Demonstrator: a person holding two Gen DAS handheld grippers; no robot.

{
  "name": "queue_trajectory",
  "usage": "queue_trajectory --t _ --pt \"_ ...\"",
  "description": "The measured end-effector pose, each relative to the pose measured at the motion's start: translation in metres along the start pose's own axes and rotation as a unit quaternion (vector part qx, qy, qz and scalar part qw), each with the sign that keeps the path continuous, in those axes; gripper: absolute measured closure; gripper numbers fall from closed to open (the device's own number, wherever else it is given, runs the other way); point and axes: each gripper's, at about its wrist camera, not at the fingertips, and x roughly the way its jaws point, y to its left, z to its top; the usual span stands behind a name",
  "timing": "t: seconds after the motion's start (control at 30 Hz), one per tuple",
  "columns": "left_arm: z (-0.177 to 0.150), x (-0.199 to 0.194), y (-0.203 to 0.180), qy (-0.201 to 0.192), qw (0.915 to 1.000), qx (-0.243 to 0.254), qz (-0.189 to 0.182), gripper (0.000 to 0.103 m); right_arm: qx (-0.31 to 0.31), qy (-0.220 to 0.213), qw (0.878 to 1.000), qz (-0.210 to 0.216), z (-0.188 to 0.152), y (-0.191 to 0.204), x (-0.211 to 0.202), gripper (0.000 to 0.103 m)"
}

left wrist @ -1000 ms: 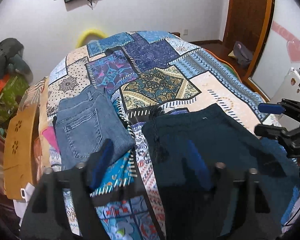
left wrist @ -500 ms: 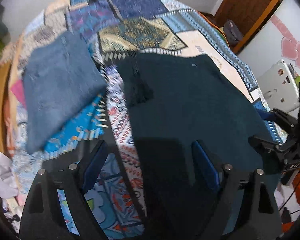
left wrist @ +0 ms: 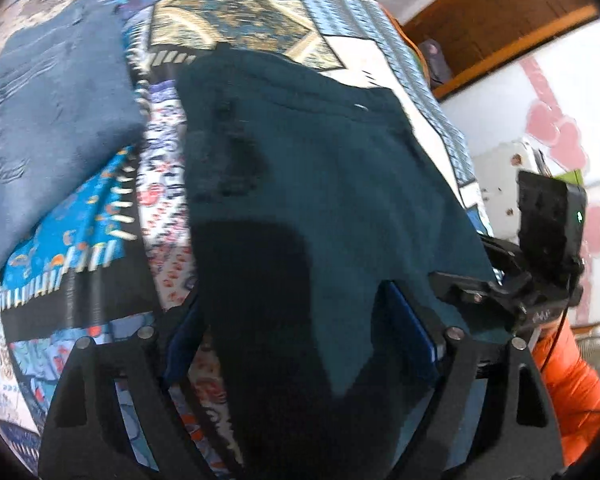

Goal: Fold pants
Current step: 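Lift the folded pants by the waistband with both tools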

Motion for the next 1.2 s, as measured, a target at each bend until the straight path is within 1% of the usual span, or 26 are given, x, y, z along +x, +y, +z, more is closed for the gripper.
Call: queue_trajectory --t 0.07,0.1,0.17,0.2,0.23,0.27,0.3,0.33,0.43,0.57,0.63,0.7,0.83,0.9,1.0,1.2 --pt "-0.001 -0.001 -0.007 -0.004 0.9999 0.012 0.005 0.029 0.0 0.004 1.0 0.008 -0.001 0.003 0.0 0.049" --pt "-0.001 -0.002 -0.008 -0.006 0.9998 0.015 0.007 0.032 -0.002 0.004 1.0 0.009 0.0 0.005 -0.001 0.052" --pt "-0.002 -0.006 -0.01 -0.012 0.9997 0.018 0.012 0.044 -0.013 -0.003 1.0 -0.003 0.001 0.012 -0.004 0.065" --pt "-0.003 -0.009 -0.01 -0.018 0.9996 0.017 0.015 0.047 -0.02 -0.009 1.0 -0.01 0.001 0.017 -0.006 0.068" --pt "-0.003 -0.014 -0.011 -0.024 0.9994 0.017 0.017 0.055 -0.033 -0.014 0.999 -0.019 0.002 0.025 -0.008 0.072" --pt "-0.003 -0.018 -0.012 -0.031 0.9992 0.016 0.018 0.06 -0.042 -0.019 0.999 -0.026 0.003 0.031 -0.01 0.074" --pt "-0.003 -0.023 -0.013 -0.037 0.9991 0.015 0.017 0.062 -0.05 -0.023 0.998 -0.032 0.005 0.036 -0.011 0.074" --pt "-0.003 -0.028 -0.014 -0.043 0.9988 0.016 0.017 0.063 -0.063 -0.031 0.997 -0.037 0.006 0.043 -0.014 0.075" --pt "-0.009 -0.05 -0.02 -0.081 0.9955 0.036 0.033 0.064 -0.087 -0.058 0.994 -0.04 0.015 0.059 -0.024 0.075" --pt "-0.011 -0.089 -0.022 -0.142 0.9879 0.046 0.042 0.065 -0.129 -0.096 0.986 -0.045 0.03 0.087 -0.039 0.075" --pt "-0.011 -0.11 -0.02 -0.172 0.9829 0.047 0.047 0.065 -0.152 -0.116 0.981 -0.044 0.043 0.105 -0.044 0.075" --pt "-0.01 -0.133 -0.018 -0.205 0.9758 0.048 0.06 0.065 -0.168 -0.131 0.976 -0.04 0.051 0.116 -0.05 0.075" --pt "-0.001 -0.169 -0.007 -0.253 0.9627 0.045 0.083 0.065 -0.202 -0.161 0.966 -0.032 0.082 0.151 -0.045 0.075" --pt "0.006 -0.184 0.002 -0.271 0.9571 0.041 0.095 0.065 -0.213 -0.168 0.962 -0.028 0.099 0.164 -0.039 0.075" --pt "0.017 -0.201 0.022 -0.288 0.9513 0.032 0.105 0.065 -0.228 -0.171 0.958 -0.026 0.123 0.182 -0.024 0.076" --pt "0.044 -0.213 0.071 -0.307 0.943 0.009 0.127 0.065 -0.248 -0.168 0.953 -0.033 0.16 0.203 0.015 0.076"
